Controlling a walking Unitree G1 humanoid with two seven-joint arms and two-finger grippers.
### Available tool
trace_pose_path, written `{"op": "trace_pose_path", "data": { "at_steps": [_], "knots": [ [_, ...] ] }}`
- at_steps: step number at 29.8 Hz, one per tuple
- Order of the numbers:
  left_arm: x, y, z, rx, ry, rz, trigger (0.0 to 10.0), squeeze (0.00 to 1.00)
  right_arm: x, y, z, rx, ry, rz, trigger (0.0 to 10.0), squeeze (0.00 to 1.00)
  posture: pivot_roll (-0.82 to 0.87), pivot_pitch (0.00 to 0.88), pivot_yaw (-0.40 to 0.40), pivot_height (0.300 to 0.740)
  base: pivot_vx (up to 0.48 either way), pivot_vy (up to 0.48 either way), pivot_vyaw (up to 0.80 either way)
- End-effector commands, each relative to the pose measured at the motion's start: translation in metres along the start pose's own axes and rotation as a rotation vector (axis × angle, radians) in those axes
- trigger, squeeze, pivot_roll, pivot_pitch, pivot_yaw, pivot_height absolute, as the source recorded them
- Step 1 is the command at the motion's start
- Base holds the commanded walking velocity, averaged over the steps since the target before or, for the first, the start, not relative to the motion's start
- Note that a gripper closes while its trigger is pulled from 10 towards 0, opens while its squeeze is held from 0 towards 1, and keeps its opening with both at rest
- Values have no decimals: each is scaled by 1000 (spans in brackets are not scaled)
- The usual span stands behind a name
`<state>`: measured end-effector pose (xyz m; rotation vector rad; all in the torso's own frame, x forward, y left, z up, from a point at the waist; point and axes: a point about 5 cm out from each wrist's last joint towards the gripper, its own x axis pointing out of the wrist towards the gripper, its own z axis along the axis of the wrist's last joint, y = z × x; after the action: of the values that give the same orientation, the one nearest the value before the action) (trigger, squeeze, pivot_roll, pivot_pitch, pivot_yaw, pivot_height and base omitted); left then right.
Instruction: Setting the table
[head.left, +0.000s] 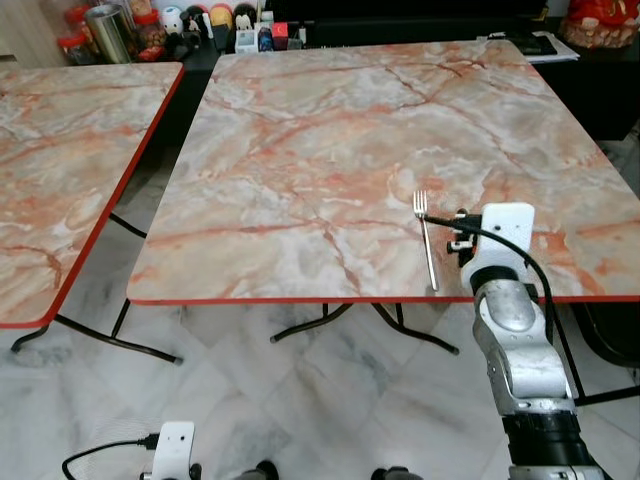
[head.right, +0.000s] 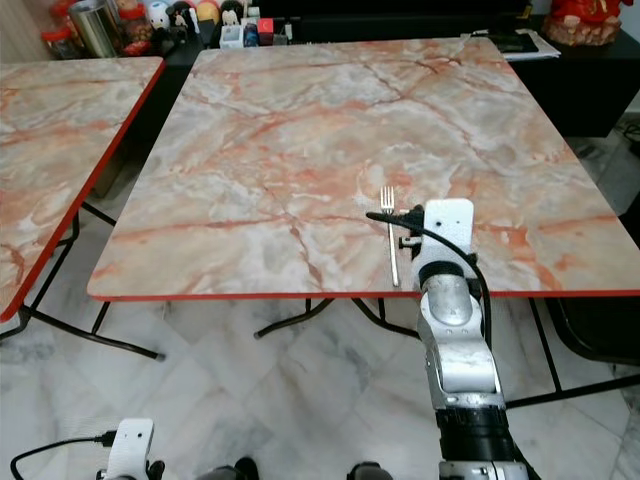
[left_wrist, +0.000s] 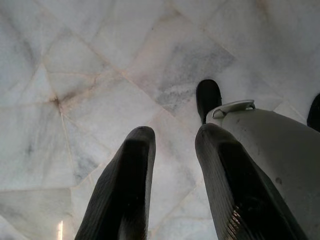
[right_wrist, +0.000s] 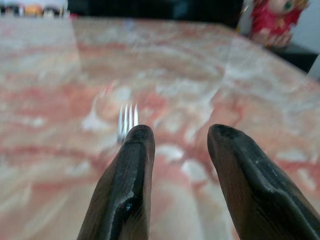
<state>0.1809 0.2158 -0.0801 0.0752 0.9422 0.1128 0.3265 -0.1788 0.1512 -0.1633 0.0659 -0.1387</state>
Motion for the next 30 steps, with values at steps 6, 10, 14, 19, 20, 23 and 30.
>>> {"op": "trace_pose_path", "data": {
  "at_steps": [6,10,14,19,20,23,30],
  "knots": [
    [-2,5,-8,22,34,0,10000,0,3,10,1,15,24,46,10000,1000,-46,150,43,740,0,0,0],
    [-1,4,-3,26,22,-6,10000,0,8,11,5,16,20,43,10000,1000,-47,143,47,740,0,0,0],
    [-1,4,-3,30,23,-13,10000,0,12,11,4,13,41,30,10000,1000,-49,152,54,740,0,0,0],
    [-1,4,-4,32,28,-19,10000,0,22,10,0,56,80,17,10000,0,-45,156,59,740,0,0,0],
    [-1,4,-4,33,30,-19,10000,0,24,10,0,66,84,16,10000,0,-45,155,61,740,0,0,0],
    [-2,7,-10,36,46,-19,10000,0,32,14,-3,107,114,32,10000,0,-55,154,68,740,0,0,0],
    [-3,9,-14,36,56,-18,10000,0,48,18,3,98,117,48,10000,0,-48,155,72,740,0,0,0]
  ]
}}
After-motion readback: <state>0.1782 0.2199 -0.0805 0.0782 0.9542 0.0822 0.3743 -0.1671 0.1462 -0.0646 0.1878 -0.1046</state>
